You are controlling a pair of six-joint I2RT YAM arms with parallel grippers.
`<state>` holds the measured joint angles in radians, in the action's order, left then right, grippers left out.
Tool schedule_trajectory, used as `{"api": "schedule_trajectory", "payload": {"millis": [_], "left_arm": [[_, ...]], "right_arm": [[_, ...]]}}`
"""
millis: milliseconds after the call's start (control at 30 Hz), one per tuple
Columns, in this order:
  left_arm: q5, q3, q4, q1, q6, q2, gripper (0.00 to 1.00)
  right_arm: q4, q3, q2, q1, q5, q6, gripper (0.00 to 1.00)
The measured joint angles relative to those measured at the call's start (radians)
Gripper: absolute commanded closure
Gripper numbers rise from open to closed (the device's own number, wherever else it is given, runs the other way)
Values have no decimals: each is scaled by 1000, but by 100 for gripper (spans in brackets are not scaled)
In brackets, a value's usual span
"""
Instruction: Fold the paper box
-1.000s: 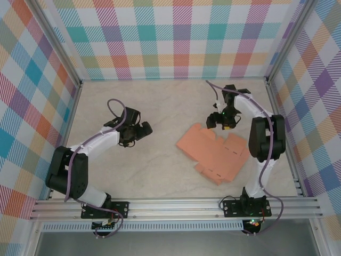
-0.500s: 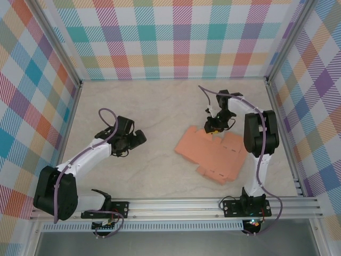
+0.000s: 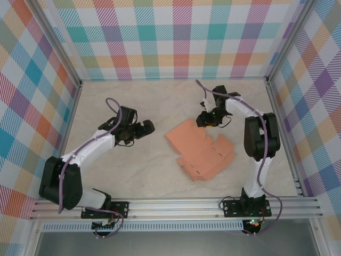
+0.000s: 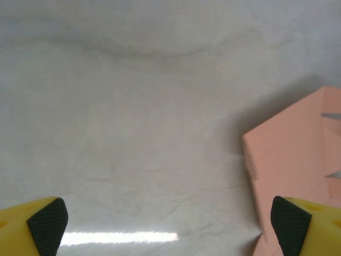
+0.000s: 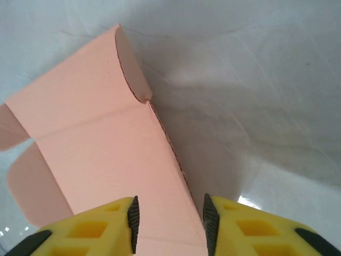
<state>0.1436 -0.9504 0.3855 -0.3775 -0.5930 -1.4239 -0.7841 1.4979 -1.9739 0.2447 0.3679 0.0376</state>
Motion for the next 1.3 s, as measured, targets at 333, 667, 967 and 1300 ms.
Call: {"api": "schedule_trajectory", "payload": {"millis": [333,667,967,1300], "left_arm": [[123,-111,-5,0,79,-196,0],[132,-277,60,14,202,-240,0],[132,-265,121,68,253,-222,0],[151,-262,140,92,270,-170,0]], "right_arm": [[-96,-32,137,5,-213,120,49],[-212,5,5,129,-302,243,60],[-248,2,-2,128,-402,271,66],[-156,-146,43,204,-441,365,94]]}}
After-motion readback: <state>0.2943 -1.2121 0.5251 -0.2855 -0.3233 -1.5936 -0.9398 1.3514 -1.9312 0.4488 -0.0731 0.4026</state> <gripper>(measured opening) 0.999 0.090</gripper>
